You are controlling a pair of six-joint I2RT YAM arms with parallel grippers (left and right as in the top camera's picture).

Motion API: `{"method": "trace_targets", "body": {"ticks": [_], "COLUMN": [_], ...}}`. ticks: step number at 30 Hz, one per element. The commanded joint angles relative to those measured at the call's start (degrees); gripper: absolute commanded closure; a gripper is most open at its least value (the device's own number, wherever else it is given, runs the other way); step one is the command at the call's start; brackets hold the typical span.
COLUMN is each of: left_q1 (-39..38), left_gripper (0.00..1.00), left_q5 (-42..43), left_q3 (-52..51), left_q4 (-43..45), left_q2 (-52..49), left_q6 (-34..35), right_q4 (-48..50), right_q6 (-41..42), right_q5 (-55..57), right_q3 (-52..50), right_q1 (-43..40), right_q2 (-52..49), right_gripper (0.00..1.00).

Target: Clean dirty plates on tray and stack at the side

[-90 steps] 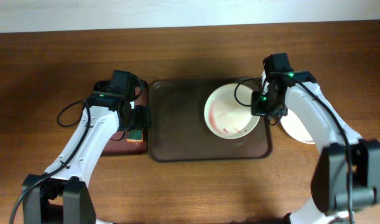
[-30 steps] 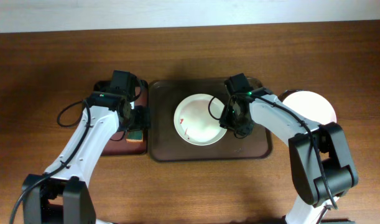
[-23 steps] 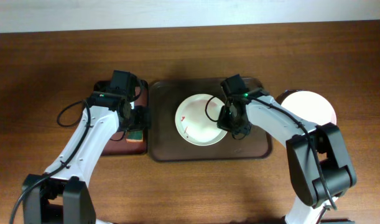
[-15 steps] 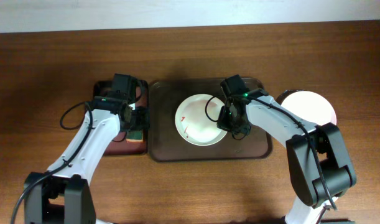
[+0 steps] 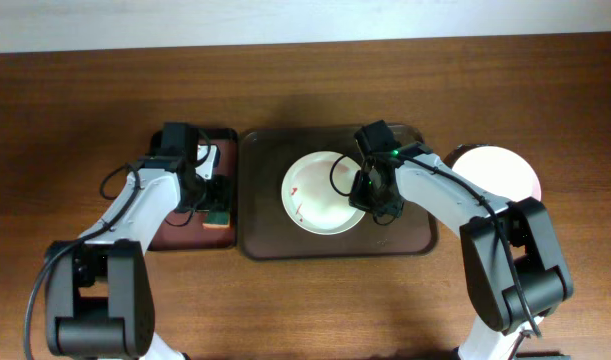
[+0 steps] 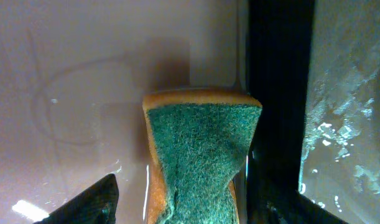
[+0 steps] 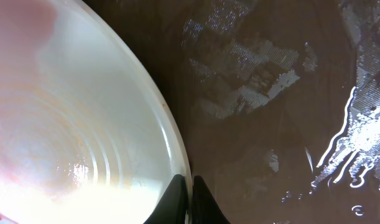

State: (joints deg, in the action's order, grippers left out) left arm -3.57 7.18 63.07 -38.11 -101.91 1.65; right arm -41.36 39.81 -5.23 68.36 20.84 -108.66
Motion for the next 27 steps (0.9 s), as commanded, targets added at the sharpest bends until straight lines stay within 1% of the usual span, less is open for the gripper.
{"method": "trace_targets", "body": {"ticks": [1, 4, 5, 9, 10, 15, 19, 27], "left_q1": [0.24, 0.24, 0.24, 0.26, 0.26, 0.26, 0.26, 0.26], "left_gripper": [0.46, 0.82, 0.99, 1.00, 1.00, 1.00, 1.00, 1.00], "left_q5": [1.22, 1.20, 1.22, 1.20, 1.16, -0.98, -0.96, -0.96], "left_q3": [-0.35, -0.35, -0.35, 0.76, 1.29, 1.33, 1.33, 1.33], "left_q4": [0.17, 0.37, 0.17, -0.55, -0.48, 0.87, 5.20, 11.98], "left_q2": [-3.41, -3.41, -3.41, -0.44, 3.21, 13.64, 22.77, 35.15], "left_q6": [-1.49, -1.46, -1.40, -0.81, -0.81, 0.48, 0.68, 0.68], "right_q4": [-0.66, -0.66, -0.68, -0.70, -0.70, -0.72, -0.68, -0.68], "right_q6": [-0.57, -0.57, -0.57, -0.57, -0.57, -0.57, -0.57, -0.57], "right_q5": [1.01, 1.03, 1.01, 1.01, 1.01, 1.01, 1.01, 1.01], "right_q3": [-0.33, -0.33, -0.33, -0.33, -0.33, -0.33, -0.33, -0.33], "right_q1": [0.52, 0.52, 0.52, 0.52, 0.52, 0.52, 0.52, 0.52], "right_q2": [-0.74, -0.74, -0.74, -0.74, -0.74, -0.74, -0.74, -0.74], "right_gripper": [0.96, 0.96, 0.96, 0.96, 0.96, 0.96, 0.96, 0.96]}}
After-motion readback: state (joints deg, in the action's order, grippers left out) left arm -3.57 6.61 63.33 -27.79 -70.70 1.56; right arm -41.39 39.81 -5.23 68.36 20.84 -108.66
